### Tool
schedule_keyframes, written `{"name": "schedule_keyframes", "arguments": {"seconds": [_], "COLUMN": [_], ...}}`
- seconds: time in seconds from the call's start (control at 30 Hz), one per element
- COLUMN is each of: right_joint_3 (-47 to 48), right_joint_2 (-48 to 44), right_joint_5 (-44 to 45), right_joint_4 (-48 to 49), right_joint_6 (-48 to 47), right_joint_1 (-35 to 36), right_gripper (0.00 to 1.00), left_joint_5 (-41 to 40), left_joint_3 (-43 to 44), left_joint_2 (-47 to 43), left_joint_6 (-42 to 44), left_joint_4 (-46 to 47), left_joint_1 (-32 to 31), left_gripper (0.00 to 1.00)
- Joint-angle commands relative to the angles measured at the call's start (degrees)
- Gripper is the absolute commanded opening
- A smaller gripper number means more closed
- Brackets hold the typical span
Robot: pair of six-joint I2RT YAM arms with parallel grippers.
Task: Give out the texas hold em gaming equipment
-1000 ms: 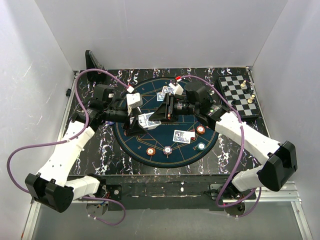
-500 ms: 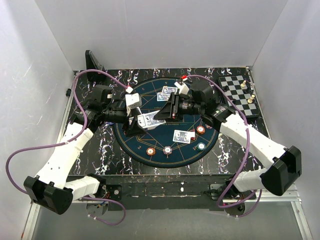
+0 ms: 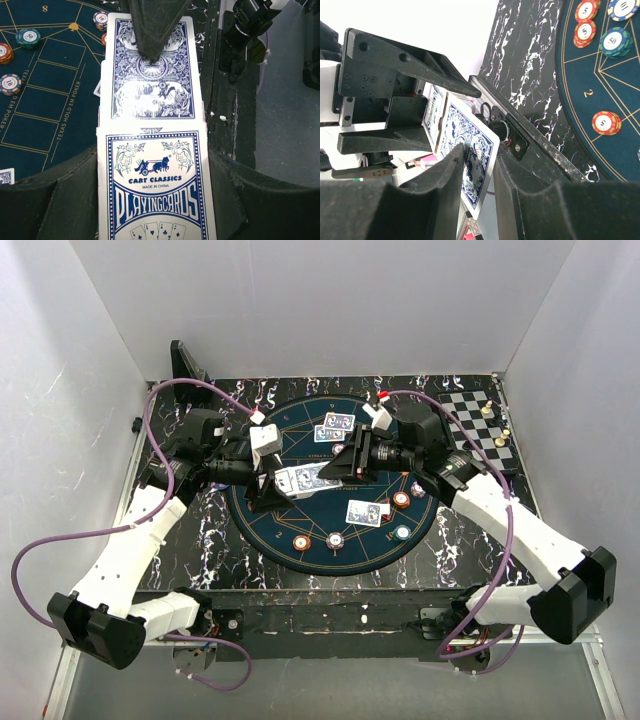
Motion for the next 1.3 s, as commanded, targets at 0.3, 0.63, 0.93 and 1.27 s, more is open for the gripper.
{"name": "schedule_keyframes", "arguments": {"seconds": [0.3,0.63,0.93,1.27], "right_joint_3": [-2.2,-2.8,-13.6,-15.1], "right_joint_2": [-7.6,-13.2,-20.6,-6.0], "right_joint_5": [-0.5,-0.6,-0.7,6.3], "right_joint_4": [-4.5,-9.1,-11.5,-9.7], "right_joint_6": [-1.4,-1.6,-4.8,-12.2], "right_joint_1": [-4.0,-6.9,-15.8,-17.4], "right_gripper": [0.31,0.15,0.15,0.09], "left_joint_5": [3.1,2.3,2.1,1.9], "left_joint_3": [2.5,1.7,3.1,2.9], "left_joint_2": [-1.0,-1.3,-0.6,-1.2], "left_joint_6": [-0.9,-0.3,0.5,0.9], "left_joint_4": [3.0,2.8,1.0,0.4], "left_joint_1": [0.3,0.4,0.4,0.4], "left_gripper": [0.39,0.39,0.39,0.39]}}
